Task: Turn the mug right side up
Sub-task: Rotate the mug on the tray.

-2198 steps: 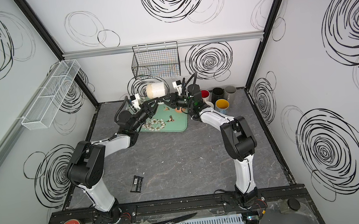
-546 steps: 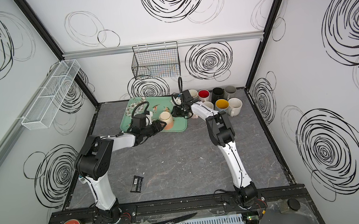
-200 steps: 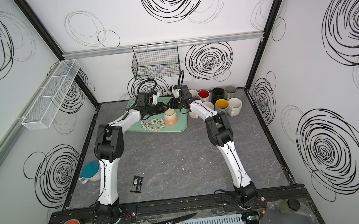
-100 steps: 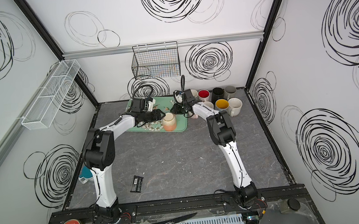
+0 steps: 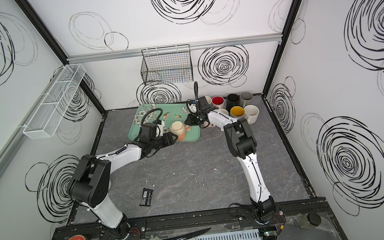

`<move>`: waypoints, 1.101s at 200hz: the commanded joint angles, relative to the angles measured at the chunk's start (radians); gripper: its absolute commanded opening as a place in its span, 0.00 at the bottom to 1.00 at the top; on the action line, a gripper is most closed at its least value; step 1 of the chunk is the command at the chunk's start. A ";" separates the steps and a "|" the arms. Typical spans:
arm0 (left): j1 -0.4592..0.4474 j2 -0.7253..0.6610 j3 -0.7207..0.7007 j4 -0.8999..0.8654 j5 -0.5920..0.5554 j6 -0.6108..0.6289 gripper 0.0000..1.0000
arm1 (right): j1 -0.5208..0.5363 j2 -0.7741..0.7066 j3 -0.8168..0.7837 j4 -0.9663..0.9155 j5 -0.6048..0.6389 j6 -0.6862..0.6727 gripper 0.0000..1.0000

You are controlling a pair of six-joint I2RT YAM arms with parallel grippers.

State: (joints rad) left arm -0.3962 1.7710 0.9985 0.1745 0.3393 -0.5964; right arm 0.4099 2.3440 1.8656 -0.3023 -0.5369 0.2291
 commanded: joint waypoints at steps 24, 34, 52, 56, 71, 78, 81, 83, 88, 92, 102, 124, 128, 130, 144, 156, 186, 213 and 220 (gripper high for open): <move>0.006 0.093 0.089 0.113 -0.017 -0.092 0.62 | 0.026 -0.071 -0.012 -0.067 0.020 -0.053 0.22; 0.012 0.110 0.109 0.108 -0.014 -0.093 0.61 | 0.026 -0.065 0.004 -0.079 0.022 -0.059 0.22; 0.025 0.128 0.129 0.106 -0.020 -0.095 0.61 | 0.028 -0.047 0.038 -0.107 0.018 -0.063 0.22; 0.030 0.131 0.133 0.106 -0.021 -0.095 0.61 | 0.029 -0.043 0.044 -0.112 0.018 -0.063 0.22; 0.046 0.147 0.147 0.106 -0.018 -0.097 0.61 | 0.038 -0.041 0.044 -0.114 0.020 -0.065 0.22; 0.054 0.156 0.157 0.106 -0.012 -0.098 0.61 | 0.044 -0.041 0.039 -0.111 0.018 -0.064 0.22; 0.060 0.161 0.161 0.104 -0.009 -0.098 0.61 | 0.045 -0.043 0.037 -0.111 0.019 -0.062 0.22; 0.062 0.164 0.164 0.103 -0.008 -0.098 0.61 | 0.047 -0.042 0.034 -0.109 0.019 -0.061 0.22; 0.067 0.170 0.172 0.100 -0.004 -0.098 0.61 | 0.050 -0.044 0.030 -0.107 0.017 -0.058 0.22; 0.073 0.176 0.177 0.099 -0.002 -0.097 0.61 | 0.054 -0.046 0.026 -0.104 0.016 -0.056 0.22; 0.082 0.186 0.190 0.094 0.003 -0.095 0.61 | 0.061 -0.052 0.013 -0.089 0.014 -0.042 0.22; 0.102 0.207 0.236 0.052 0.005 -0.074 0.61 | 0.087 -0.072 -0.031 -0.017 -0.007 0.000 0.22; 0.103 0.210 0.244 0.039 0.002 -0.068 0.61 | 0.093 -0.073 -0.036 -0.003 -0.014 0.011 0.22; 0.104 0.211 0.249 0.031 -0.001 -0.064 0.61 | 0.096 -0.072 -0.038 0.007 -0.018 0.015 0.22; 0.104 0.207 0.268 -0.009 -0.033 -0.042 0.61 | 0.114 -0.059 -0.032 0.043 -0.039 0.046 0.21; 0.101 0.199 0.276 -0.039 -0.061 -0.029 0.61 | 0.129 -0.040 -0.008 0.056 -0.055 0.070 0.21; 0.077 0.186 0.297 -0.143 -0.168 0.020 0.61 | 0.153 0.001 0.051 0.064 -0.089 0.123 0.19; 0.041 0.171 0.305 -0.229 -0.279 0.075 0.61 | 0.137 -0.058 -0.002 0.067 -0.026 0.187 0.19; 0.032 0.169 0.305 -0.243 -0.297 0.088 0.61 | 0.127 -0.087 -0.031 0.071 -0.006 0.210 0.19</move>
State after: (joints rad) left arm -0.3195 1.9591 1.2922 0.0593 0.1574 -0.5873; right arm 0.5617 2.3344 1.8763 -0.2707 -0.5758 0.3584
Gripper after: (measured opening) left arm 0.609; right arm 0.189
